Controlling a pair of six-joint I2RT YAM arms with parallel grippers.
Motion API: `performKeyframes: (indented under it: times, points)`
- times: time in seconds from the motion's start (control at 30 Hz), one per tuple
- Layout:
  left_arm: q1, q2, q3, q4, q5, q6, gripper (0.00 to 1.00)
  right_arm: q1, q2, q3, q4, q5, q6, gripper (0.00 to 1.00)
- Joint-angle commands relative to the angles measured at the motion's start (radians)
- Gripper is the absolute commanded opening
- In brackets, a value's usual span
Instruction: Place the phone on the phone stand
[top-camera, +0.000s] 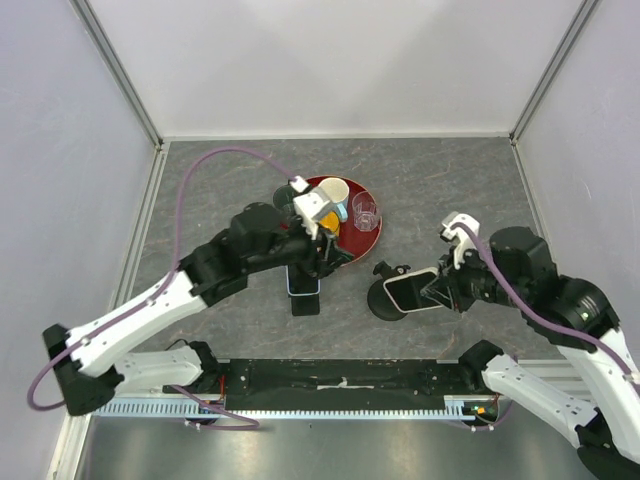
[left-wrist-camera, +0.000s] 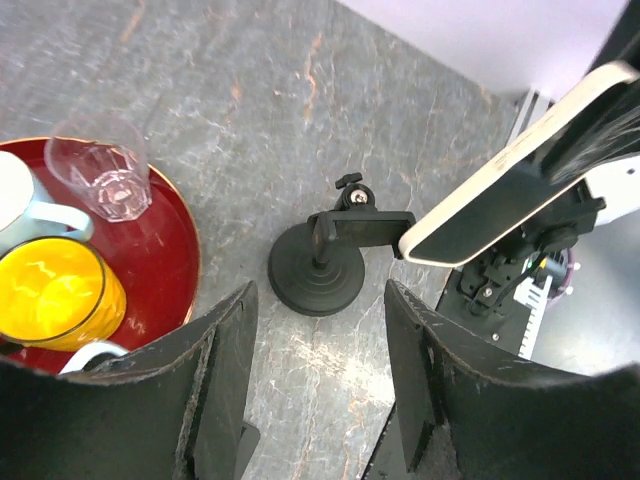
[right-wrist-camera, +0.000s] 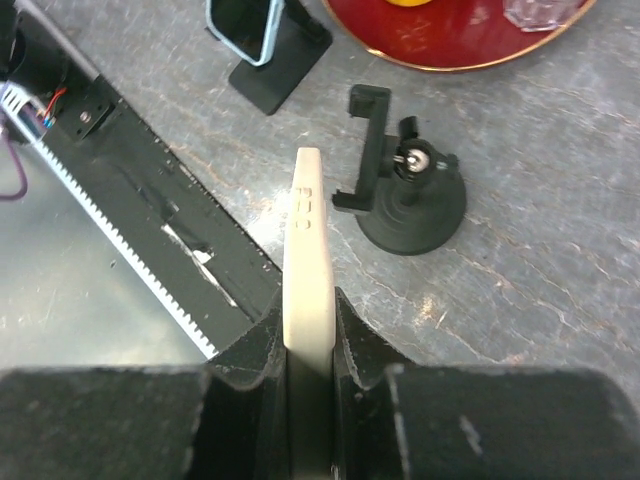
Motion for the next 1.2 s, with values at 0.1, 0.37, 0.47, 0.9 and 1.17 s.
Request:
performKeyframes:
  times: [0.1,0.37,0.47,0.9,1.17]
  points:
    - [0.023,-0.195,-0.13,0.029,-0.002,-0.109,0.6,0.004,0.155,0.105,0.13,-0.229,-0.147,0.0]
    - [0.025,-0.265,-0.207,0.071,0.044,-0.165,0.6,0.019,0.371,0.22,0.1,-0.205,-0.203,0.0]
    - [0.025,-0.273,-0.222,0.086,0.067,-0.176,0.6,0.074,0.439,0.246,0.06,-0.117,-0.24,0.0]
    - [0.025,-0.178,-0.158,0.08,0.089,-0.175,0.59,0.189,0.46,0.291,0.008,-0.028,-0.144,0.0]
    - [0.025,0.011,-0.118,0.181,0.011,-0.149,0.52,0.189,0.332,0.6,-0.179,0.365,0.155,0.0]
